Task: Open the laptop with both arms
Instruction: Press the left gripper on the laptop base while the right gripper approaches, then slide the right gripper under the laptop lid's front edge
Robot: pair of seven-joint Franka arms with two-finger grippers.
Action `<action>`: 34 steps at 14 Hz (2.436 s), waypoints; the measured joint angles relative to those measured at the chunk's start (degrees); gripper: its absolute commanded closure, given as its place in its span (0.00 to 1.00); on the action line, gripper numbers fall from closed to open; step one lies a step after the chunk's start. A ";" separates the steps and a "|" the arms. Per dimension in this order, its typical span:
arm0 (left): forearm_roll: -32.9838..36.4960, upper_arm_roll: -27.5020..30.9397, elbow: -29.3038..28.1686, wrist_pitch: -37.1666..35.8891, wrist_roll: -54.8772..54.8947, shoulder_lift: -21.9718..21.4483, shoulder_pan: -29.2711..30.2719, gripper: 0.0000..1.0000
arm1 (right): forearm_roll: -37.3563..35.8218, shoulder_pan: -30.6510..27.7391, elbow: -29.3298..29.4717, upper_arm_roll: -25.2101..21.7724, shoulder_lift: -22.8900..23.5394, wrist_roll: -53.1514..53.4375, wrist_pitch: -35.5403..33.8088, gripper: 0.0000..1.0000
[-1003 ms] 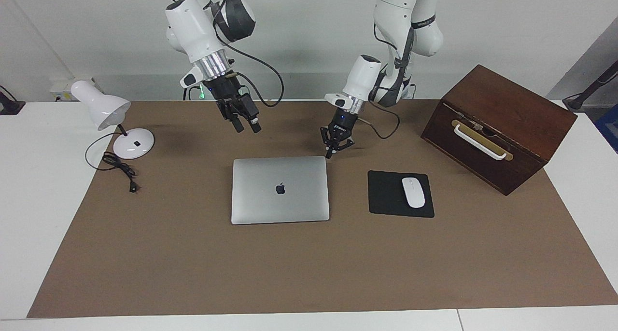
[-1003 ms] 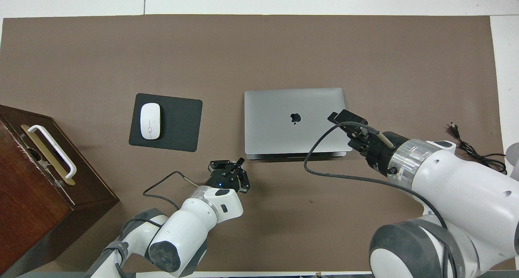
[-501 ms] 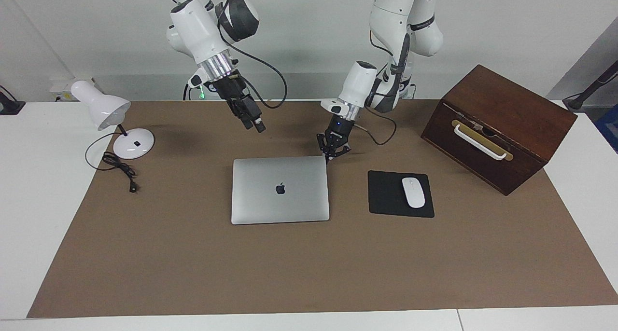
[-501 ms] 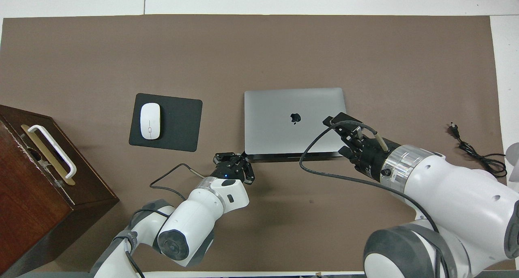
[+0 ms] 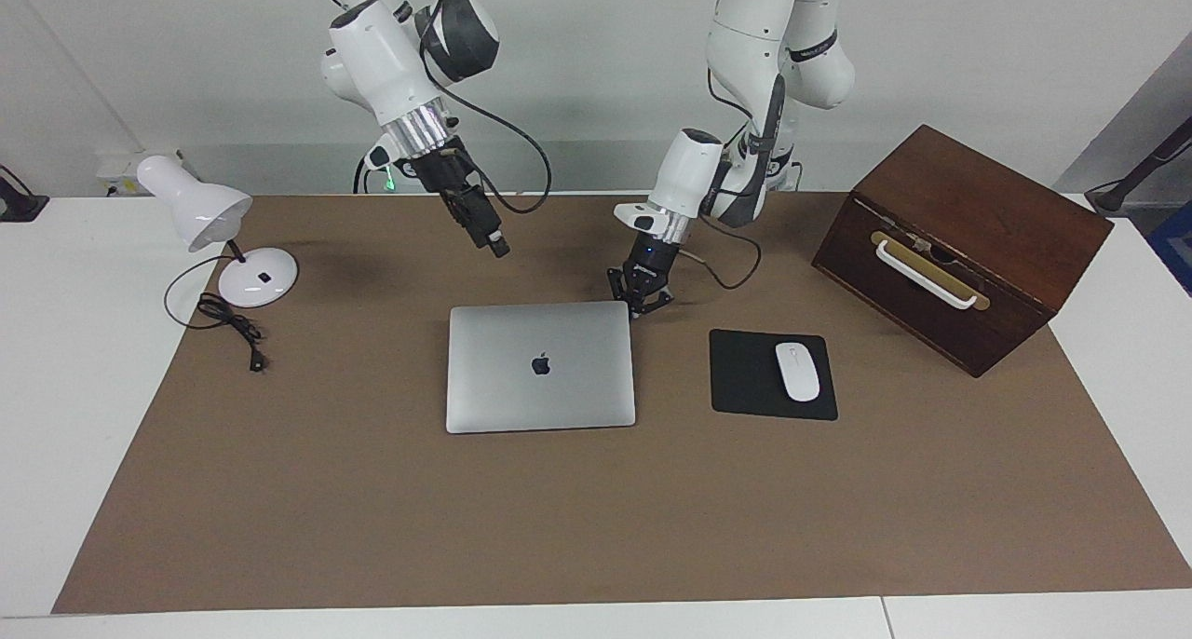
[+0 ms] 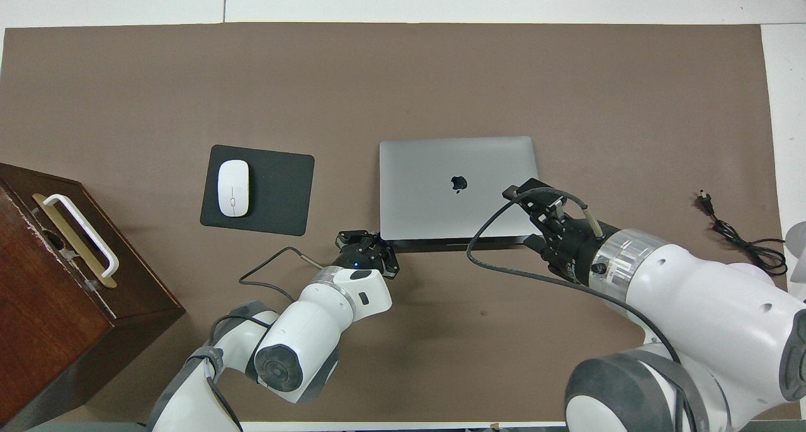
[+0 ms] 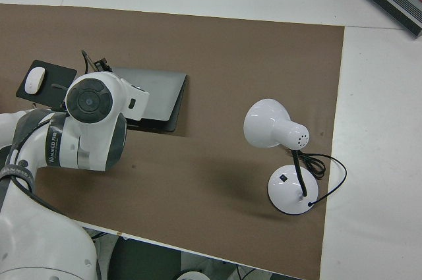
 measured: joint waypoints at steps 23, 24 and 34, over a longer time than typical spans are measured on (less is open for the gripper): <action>-0.06 0.10 1.13 0.11 -0.02 1.08 0.01 1.00 | 0.02 7.10 -6.51 0.21 4.86 -1.39 15.89 0.00; -0.06 0.10 1.13 0.11 -0.02 1.08 0.01 1.00 | 0.12 7.40 -6.64 0.21 5.69 -1.36 17.23 0.00; -0.06 0.10 1.13 0.13 -0.02 1.09 0.01 1.00 | 4.67 11.13 -6.82 0.25 14.73 -1.34 29.37 0.00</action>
